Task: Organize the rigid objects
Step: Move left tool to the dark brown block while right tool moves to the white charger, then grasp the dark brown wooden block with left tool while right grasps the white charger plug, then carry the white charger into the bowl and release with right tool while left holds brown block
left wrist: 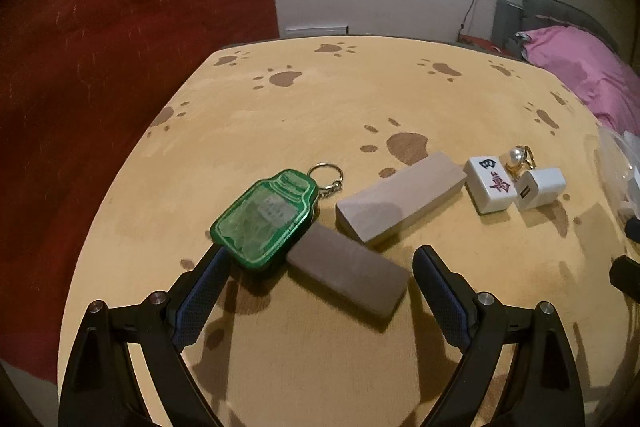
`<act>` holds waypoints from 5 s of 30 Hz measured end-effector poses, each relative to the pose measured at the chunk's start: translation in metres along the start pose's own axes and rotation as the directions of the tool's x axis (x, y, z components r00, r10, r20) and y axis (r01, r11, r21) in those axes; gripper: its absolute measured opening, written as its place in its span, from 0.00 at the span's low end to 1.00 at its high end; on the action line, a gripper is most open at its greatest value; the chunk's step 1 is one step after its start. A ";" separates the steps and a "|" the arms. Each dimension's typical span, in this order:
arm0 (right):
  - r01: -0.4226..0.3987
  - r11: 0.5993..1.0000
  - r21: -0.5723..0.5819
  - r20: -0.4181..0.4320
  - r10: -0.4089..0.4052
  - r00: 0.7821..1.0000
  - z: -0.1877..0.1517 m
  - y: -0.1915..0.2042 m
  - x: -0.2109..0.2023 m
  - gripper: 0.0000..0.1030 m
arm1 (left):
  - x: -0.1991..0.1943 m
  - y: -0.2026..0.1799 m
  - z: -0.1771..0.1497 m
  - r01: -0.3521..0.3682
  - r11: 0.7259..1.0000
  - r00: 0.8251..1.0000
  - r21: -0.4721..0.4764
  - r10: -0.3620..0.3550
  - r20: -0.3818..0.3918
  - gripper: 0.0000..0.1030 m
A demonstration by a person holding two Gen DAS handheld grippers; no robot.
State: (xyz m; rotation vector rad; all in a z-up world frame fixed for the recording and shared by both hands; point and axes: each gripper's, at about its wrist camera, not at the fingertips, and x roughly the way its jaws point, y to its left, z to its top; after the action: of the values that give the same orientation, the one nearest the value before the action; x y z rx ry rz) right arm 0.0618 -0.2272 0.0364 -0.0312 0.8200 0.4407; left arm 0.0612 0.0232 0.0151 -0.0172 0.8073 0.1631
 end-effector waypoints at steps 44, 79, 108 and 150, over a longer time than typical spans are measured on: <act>0.010 1.000 0.016 -0.040 -0.009 0.999 0.045 0.024 0.072 0.64 | -0.010 0.031 -0.020 0.125 0.973 0.992 -0.194 -0.122 0.026 0.64; 0.030 0.996 0.088 0.087 -0.037 0.996 0.022 -0.019 -0.009 0.62 | -0.031 0.005 -0.017 0.070 0.987 0.996 -0.142 -0.062 0.057 0.64; 0.101 0.956 0.275 0.123 -0.139 0.983 0.007 -0.131 -0.040 0.62 | -0.060 -0.074 -0.005 0.070 0.998 0.995 -0.008 -0.069 0.076 0.64; 0.243 0.931 0.273 0.117 -0.283 0.952 -0.027 -0.186 -0.068 0.68 | -0.074 -0.177 0.009 0.097 0.982 0.990 0.161 -0.112 0.090 0.64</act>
State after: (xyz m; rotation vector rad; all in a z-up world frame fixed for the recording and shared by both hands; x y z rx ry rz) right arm 0.0747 -0.4265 0.0403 0.1299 0.7016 0.0782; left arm 0.0443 -0.1611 0.0660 0.0953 0.7166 0.0009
